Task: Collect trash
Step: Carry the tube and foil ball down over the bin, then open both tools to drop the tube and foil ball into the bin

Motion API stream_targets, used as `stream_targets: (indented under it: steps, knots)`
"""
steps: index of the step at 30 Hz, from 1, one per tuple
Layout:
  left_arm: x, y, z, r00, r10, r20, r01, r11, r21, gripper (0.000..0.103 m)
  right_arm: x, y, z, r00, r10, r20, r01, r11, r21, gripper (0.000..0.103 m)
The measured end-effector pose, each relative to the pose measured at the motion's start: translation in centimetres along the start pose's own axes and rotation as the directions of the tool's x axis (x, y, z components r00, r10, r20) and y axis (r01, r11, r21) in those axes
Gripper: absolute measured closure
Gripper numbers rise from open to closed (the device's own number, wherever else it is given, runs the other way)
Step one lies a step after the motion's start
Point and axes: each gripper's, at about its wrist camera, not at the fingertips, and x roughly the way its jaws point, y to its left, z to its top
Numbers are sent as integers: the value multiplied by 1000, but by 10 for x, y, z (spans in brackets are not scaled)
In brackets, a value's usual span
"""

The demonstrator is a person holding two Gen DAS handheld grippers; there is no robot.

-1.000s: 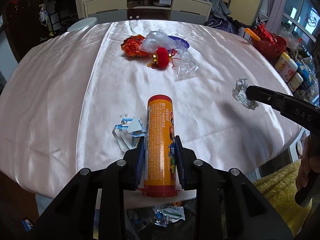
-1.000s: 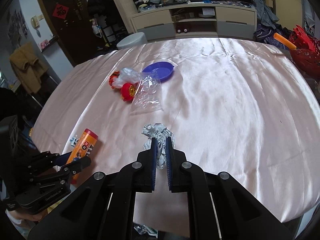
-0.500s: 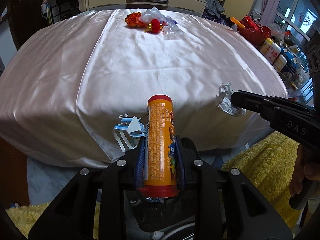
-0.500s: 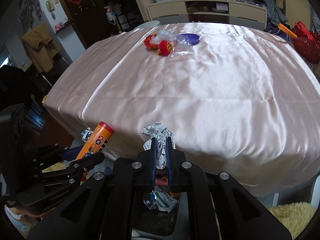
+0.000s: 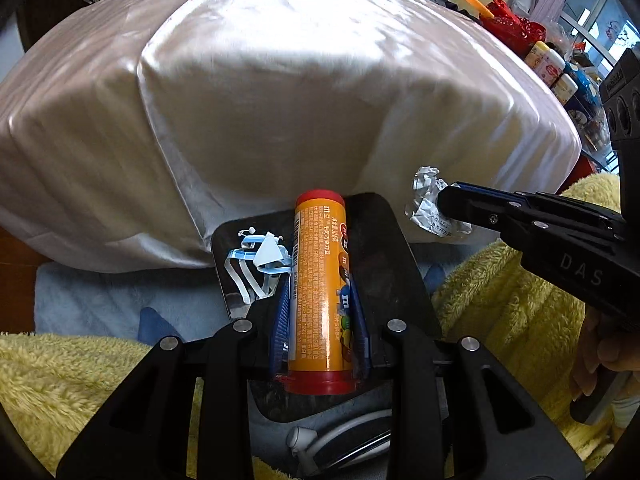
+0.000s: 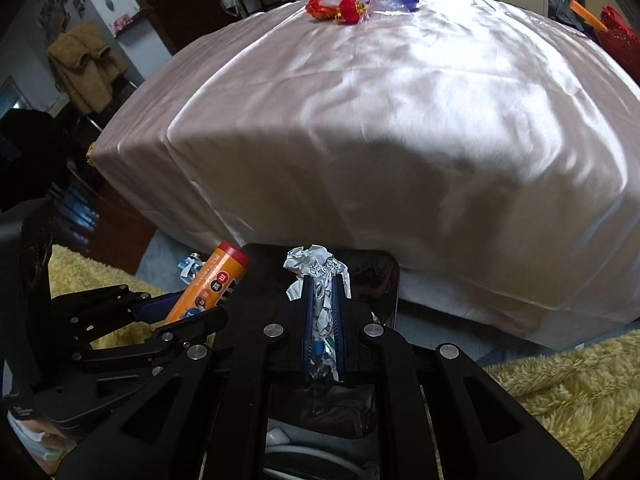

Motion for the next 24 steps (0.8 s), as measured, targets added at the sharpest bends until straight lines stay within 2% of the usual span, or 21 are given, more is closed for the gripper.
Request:
stream_targets:
  steps: [5, 14, 20, 23, 24]
  knots:
    - [10, -2, -6, 1000, 17, -24, -17, 1000, 27, 76, 13, -4, -9, 1000, 5, -27, -5, 1000, 7, 93]
    - [19, -2, -6, 998, 28, -55, -27, 999, 22, 76, 21, -5, -7, 999, 17, -43, -16, 1000, 23, 90]
    - [21, -5, -7, 997, 39, -62, -37, 999, 32, 72, 24, -7, -7, 998, 25, -52, -23, 999, 37, 89]
    - [20, -1, -7, 998, 37, -59, -36, 999, 19, 65, 25, -11, -7, 999, 15, -52, -12, 999, 50, 80]
    - [20, -1, -7, 998, 37, -58, -36, 999, 16, 64, 24, -12, -7, 999, 14, -52, -11, 998, 55, 72]
